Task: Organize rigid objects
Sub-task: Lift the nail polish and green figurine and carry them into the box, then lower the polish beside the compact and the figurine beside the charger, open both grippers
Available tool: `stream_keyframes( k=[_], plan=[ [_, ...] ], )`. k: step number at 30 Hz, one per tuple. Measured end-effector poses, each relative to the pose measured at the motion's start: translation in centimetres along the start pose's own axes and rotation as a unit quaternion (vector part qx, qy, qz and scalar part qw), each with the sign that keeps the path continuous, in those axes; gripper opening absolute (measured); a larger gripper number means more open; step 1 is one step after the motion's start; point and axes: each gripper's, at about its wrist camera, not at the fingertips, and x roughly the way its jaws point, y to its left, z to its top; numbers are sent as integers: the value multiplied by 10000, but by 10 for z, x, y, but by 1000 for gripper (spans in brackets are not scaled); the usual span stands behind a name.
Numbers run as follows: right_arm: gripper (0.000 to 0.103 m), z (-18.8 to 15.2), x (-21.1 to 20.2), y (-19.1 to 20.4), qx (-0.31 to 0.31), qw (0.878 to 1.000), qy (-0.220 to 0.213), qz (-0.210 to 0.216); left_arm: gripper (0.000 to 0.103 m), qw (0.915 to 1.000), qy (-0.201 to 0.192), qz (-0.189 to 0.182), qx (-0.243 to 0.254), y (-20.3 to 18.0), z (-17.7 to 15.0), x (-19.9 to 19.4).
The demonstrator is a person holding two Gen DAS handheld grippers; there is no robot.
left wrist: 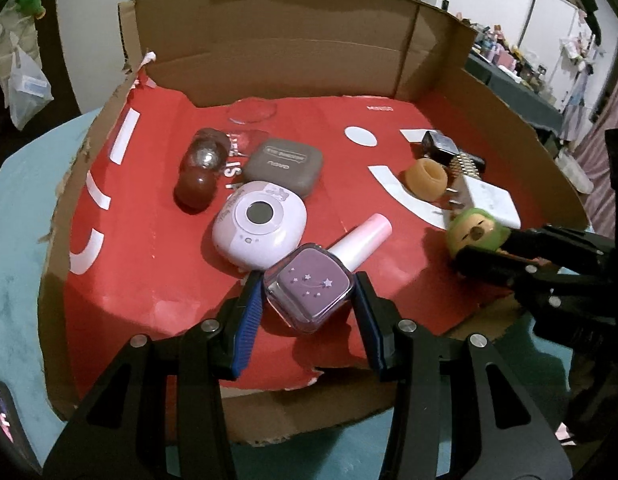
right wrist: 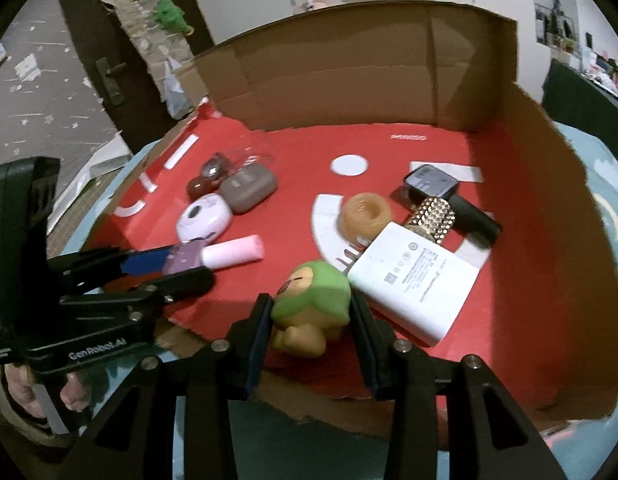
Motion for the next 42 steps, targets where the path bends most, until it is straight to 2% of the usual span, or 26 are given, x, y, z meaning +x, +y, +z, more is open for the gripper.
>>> stream_keyframes(
  k=[7,28,31,37,39,40,42],
  plan=[
    [42,4,-1,-18,195,9992,-101,-325,42,9999,-13,108,-53,3,4,3],
    [43,5,-1,-22,330,9989,-160,-288,43,9997,3,222,-118,6,8,5],
    [46,5,-2,-23,351,9988,-179,-278,43,9996,4,270,-93,5,8,5],
    [58,4,-7,-19,312,9988,-262,-273,55,9992,-54,359,-149,6,7,2],
    [60,4,-11,-18,310,9986,-308,-282,63,9991,-119,360,-172,7,6,-3],
    [62,3,-12,-18,309,9985,-331,-294,71,9991,-146,365,-177,7,6,-5],
    [64,3,-17,-17,317,9983,-390,-309,75,9988,-246,384,-176,5,6,-11]
  ],
)
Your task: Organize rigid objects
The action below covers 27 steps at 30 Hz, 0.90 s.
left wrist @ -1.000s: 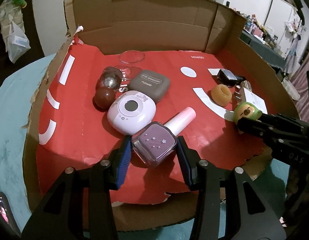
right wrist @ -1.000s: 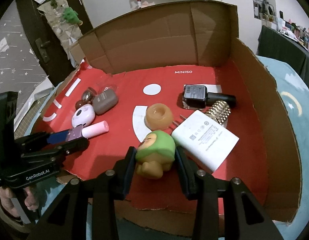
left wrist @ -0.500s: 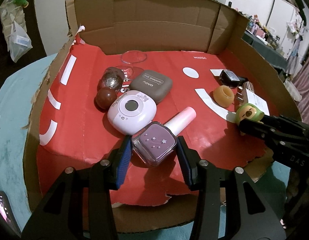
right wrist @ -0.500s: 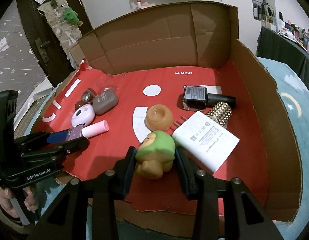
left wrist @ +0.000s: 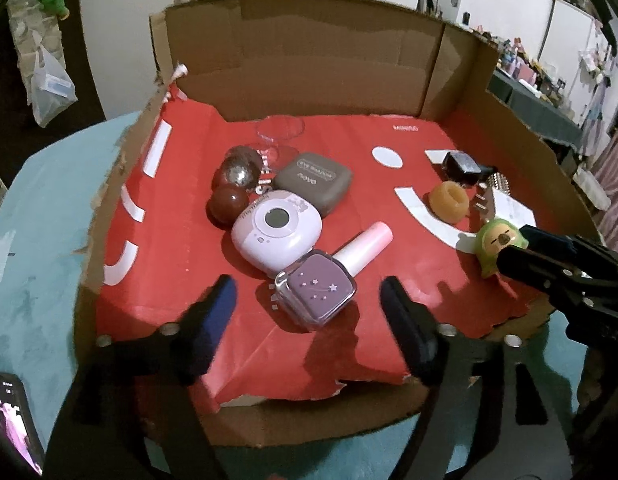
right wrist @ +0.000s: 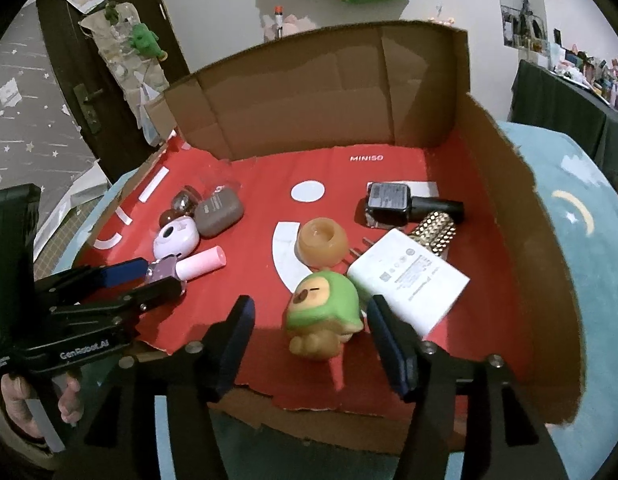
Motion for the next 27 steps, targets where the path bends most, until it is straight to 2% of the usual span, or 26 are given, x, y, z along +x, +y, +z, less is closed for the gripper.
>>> stream_keyframes(
  k=[3,5,7,10,15,22,27],
  plan=[
    [70,0,-9,2,1,9999,-112,3,78,9999,-105,57,31,-3,-1,-8],
    [77,-1,-15,4,-40,9997,-223,-26,85,9998,-159,75,33,-5,-2,-12],
    [83,-3,-22,7,-100,9993,-341,-92,87,9997,-228,87,37,-7,-4,-18],
    [91,-6,-32,10,-157,9982,-532,-214,100,9992,-347,204,37,-8,-6,-26],
    [102,-13,-44,11,-73,9960,-804,-372,101,9985,-484,243,-98,-6,-13,-38],
    [103,-26,-50,15,-30,9920,-1065,-672,103,9965,-628,501,-226,-4,-24,-45],
    [103,-35,-47,11,130,9911,-1056,-803,103,9951,-700,678,-184,-9,-31,-45]
  ],
)
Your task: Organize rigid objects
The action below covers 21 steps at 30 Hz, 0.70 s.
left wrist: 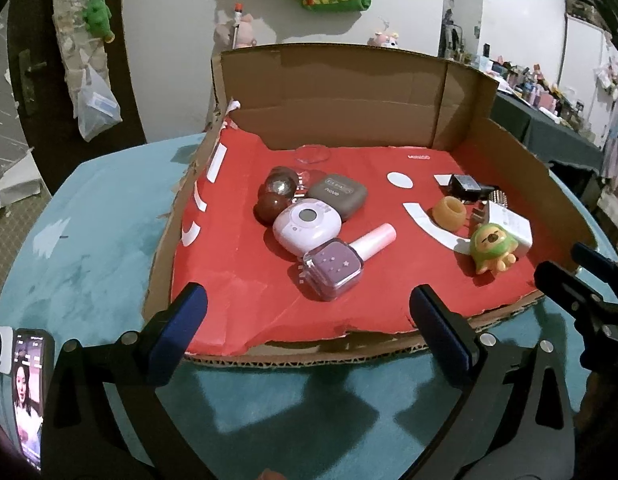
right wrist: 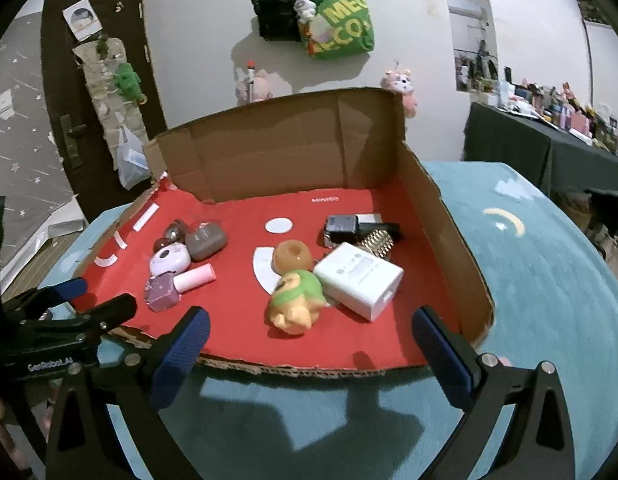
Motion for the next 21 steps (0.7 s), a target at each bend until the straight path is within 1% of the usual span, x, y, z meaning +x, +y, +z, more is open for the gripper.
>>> stream_keyframes(
  k=[8,21],
  plan=[
    [103,-8,4,-2,40,9999,29,-151,103,9999,78,87,106,-3,-6,5],
    [103,-11,5,2,-47,9997,64,-233,103,9998,189,-6,26,-2,-7,9]
  ],
)
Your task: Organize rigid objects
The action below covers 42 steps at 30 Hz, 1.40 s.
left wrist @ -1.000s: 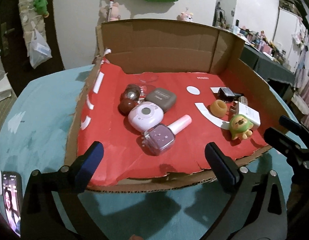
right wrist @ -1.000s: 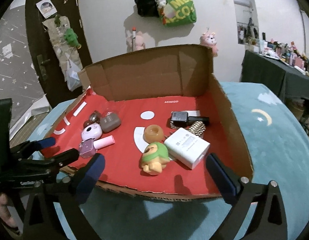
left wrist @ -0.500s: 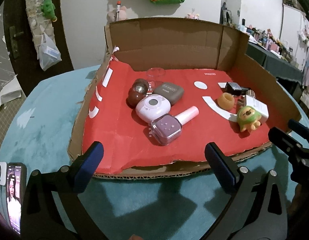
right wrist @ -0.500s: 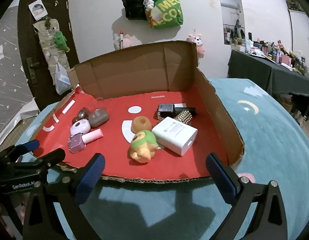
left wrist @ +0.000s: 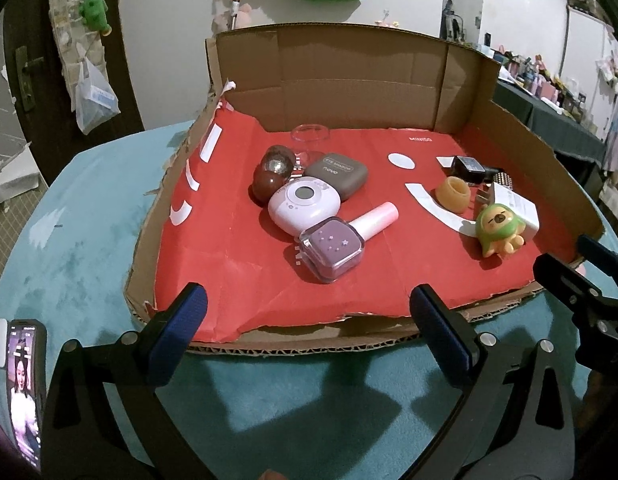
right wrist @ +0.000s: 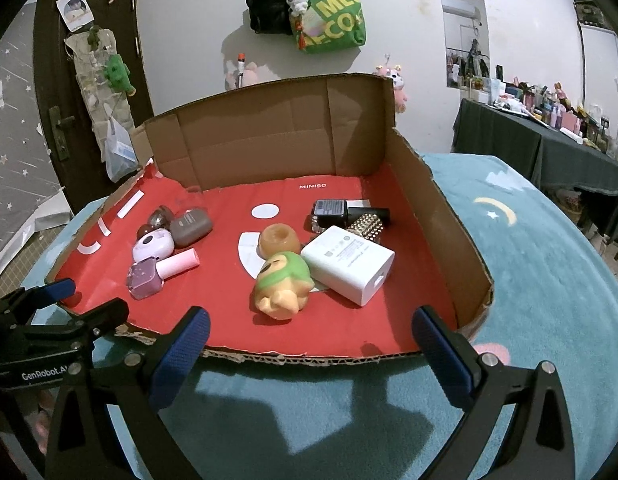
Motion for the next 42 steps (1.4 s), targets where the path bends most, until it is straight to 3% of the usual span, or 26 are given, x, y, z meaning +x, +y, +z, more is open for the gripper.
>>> stream_keyframes(
  k=[42],
  plan=[
    [103,0,-4,-3,7,10000,75,21,103,9998,-134,142,67,-2,4,-10]
  ],
)
